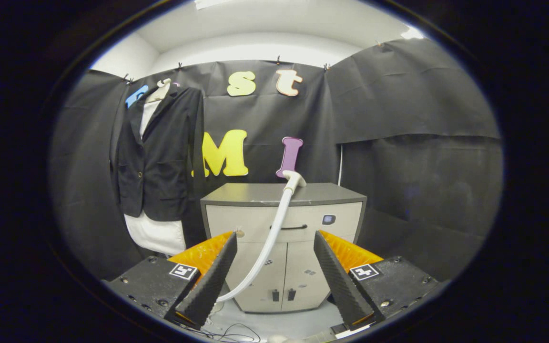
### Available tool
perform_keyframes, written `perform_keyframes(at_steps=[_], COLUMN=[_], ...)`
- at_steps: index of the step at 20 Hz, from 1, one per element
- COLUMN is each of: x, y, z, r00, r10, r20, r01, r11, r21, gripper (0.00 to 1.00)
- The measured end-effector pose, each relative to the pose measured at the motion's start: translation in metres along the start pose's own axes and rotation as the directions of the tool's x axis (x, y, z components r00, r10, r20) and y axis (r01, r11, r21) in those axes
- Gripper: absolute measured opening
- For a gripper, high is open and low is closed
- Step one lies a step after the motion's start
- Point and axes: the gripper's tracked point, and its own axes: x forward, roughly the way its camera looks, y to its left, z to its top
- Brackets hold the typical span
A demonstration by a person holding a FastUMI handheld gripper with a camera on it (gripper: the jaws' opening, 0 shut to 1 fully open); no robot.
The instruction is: Iron the clothes twice with a garment steamer, once on the left side and once on the right side.
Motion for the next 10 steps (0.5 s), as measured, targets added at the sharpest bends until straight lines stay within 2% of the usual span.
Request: perform_keyframes(at_steps=[10], x=[0.027], y=[-0.002], z=[0.018], r00=[0.999], r10=[-0.034], r20=[-0.009], r01=[0.034], r11=[0.999], r21=[0.031], gripper=[1.0])
